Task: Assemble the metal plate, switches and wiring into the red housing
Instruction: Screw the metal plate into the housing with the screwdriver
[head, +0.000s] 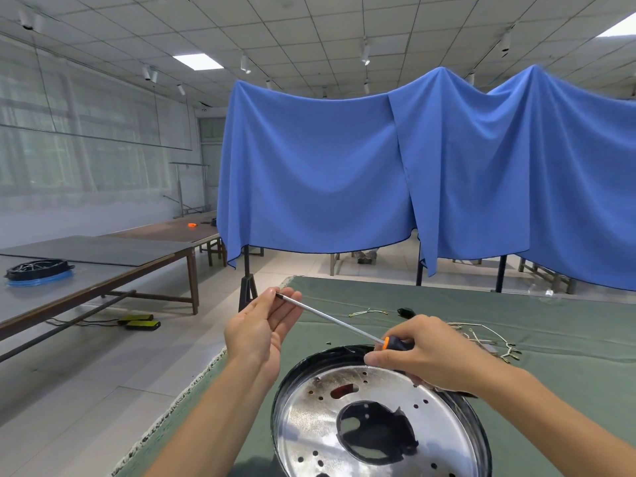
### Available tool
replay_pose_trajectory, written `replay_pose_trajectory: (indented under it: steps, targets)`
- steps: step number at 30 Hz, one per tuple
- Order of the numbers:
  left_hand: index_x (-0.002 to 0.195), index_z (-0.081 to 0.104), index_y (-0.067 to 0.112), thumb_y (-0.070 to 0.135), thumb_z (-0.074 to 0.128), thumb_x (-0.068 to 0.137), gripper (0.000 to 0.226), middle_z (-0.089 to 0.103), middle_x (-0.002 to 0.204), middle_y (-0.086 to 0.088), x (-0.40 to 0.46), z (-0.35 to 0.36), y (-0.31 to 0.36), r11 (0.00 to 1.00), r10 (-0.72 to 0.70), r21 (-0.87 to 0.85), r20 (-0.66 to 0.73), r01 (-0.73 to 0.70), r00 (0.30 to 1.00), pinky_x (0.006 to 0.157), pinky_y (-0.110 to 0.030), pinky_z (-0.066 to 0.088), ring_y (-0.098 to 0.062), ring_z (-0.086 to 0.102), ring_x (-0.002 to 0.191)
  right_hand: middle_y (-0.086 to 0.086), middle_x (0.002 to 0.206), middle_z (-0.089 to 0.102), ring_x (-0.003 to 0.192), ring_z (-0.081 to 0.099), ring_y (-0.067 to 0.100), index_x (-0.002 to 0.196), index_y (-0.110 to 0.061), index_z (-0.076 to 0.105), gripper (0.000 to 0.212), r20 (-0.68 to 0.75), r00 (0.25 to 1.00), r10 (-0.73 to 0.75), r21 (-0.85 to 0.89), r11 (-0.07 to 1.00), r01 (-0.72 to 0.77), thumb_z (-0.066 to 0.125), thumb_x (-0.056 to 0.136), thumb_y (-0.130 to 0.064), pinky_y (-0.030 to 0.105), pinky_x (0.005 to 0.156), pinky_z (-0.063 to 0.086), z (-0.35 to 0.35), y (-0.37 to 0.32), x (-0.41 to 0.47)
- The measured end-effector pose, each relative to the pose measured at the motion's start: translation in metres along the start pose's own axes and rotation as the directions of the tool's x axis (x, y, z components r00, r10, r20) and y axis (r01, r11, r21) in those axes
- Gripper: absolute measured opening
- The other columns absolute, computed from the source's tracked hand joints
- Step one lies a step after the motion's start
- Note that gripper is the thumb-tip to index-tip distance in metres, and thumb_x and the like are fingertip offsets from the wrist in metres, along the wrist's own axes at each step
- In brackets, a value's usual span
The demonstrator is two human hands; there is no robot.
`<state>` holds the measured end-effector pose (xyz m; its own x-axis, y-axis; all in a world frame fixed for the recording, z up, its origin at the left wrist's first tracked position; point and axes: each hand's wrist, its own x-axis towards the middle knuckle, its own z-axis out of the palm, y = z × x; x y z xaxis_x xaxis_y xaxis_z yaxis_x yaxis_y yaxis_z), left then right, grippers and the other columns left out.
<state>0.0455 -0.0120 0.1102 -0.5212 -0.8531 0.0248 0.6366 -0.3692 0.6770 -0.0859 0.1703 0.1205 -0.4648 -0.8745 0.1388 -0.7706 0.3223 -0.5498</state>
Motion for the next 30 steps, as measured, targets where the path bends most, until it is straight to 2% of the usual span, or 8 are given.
replay_pose_trajectory:
  steps: [5,8,11,16,19,23,26,30]
  targets:
    - [0.094,0.061,-0.003,0.012,0.049,0.097,0.02,0.072,0.082,-0.02,-0.008,0.012,-0.005,0.996,-0.006,0.086,0.037,0.003,0.999,0.059,-0.034,0.06,-0.029,0.073,0.074,-0.001,0.052,0.061,0.036,0.047,0.011,0.055,-0.031,0.06,0.04,0.146,0.989,0.021,0.203,0.978,-0.05,0.061,0.079,-0.063,0.022,0.046,0.042,0.002,0.0,-0.004]
    - [0.096,0.061,-0.002,0.015,0.048,0.098,0.022,0.074,0.08,-0.017,-0.02,0.02,-0.014,0.971,-0.047,0.239,0.117,0.018,0.992,0.057,-0.032,0.059,-0.028,0.073,0.075,0.002,0.056,0.064,0.039,0.052,0.012,0.077,-0.022,0.067,0.038,0.151,0.988,0.04,0.343,0.935,-0.091,0.061,0.08,-0.059,0.024,0.045,0.045,0.006,-0.004,-0.003]
    - [0.093,0.063,0.001,0.016,0.049,0.098,0.021,0.074,0.076,-0.011,-0.026,0.027,-0.019,0.937,-0.072,0.349,0.164,0.01,0.984,0.053,-0.028,0.058,-0.023,0.073,0.069,0.009,0.074,0.072,0.052,0.061,0.019,0.097,-0.014,0.066,0.022,0.148,0.987,0.068,0.5,0.856,-0.134,0.058,0.092,-0.034,0.027,0.046,0.05,0.007,-0.005,0.0]
    - [0.086,0.059,-0.004,0.009,0.05,0.096,0.019,0.072,0.066,-0.014,-0.018,0.036,-0.009,0.967,-0.191,0.187,0.082,0.173,0.978,0.044,-0.023,0.054,-0.021,0.071,0.057,0.03,0.117,0.063,0.079,0.07,0.035,0.121,-0.008,0.061,0.045,0.292,0.949,-0.119,0.928,0.275,-0.251,0.035,0.085,-0.017,0.034,0.056,0.057,-0.004,0.004,-0.004]
    - [0.084,0.057,-0.005,0.005,0.05,0.095,0.017,0.07,0.063,-0.018,-0.016,0.04,-0.007,0.957,-0.29,0.037,0.057,0.288,0.955,0.041,-0.024,0.054,-0.023,0.07,0.052,0.023,0.128,0.06,0.088,0.071,0.033,0.124,-0.014,0.064,0.045,0.184,0.95,-0.251,0.98,0.123,-0.158,0.035,0.09,-0.02,0.034,0.06,0.058,-0.006,0.008,-0.01]
    - [0.084,0.054,-0.005,0.002,0.048,0.096,0.015,0.068,0.061,-0.021,-0.016,0.044,-0.016,0.945,-0.326,0.004,0.016,0.326,0.945,0.04,-0.026,0.054,-0.024,0.068,0.047,0.013,0.109,0.07,0.078,0.071,0.026,0.113,-0.016,0.07,0.039,-0.025,0.992,-0.127,0.983,0.177,0.047,0.056,0.08,-0.001,0.031,0.056,0.055,0.011,0.006,-0.008]
    - [0.084,0.053,-0.006,0.002,0.049,0.096,0.015,0.067,0.065,-0.023,-0.016,0.043,-0.022,0.942,-0.334,0.043,-0.002,0.334,0.942,0.039,-0.026,0.053,-0.024,0.067,0.046,0.011,0.081,0.067,0.059,0.063,0.021,0.106,-0.016,0.069,0.039,-0.222,0.975,0.031,0.901,0.388,0.193,0.079,0.069,-0.02,0.027,0.047,0.048,0.022,-0.004,-0.003]
    - [0.087,0.055,-0.006,0.002,0.051,0.095,0.013,0.069,0.069,-0.023,-0.017,0.041,-0.02,0.935,-0.344,0.1,0.041,0.339,0.938,0.044,-0.027,0.056,-0.025,0.069,0.051,0.01,0.066,0.067,0.048,0.06,0.02,0.083,-0.022,0.073,0.025,-0.445,0.885,0.14,0.801,0.504,0.323,0.075,0.066,-0.04,0.023,0.041,0.044,0.027,-0.015,0.002]
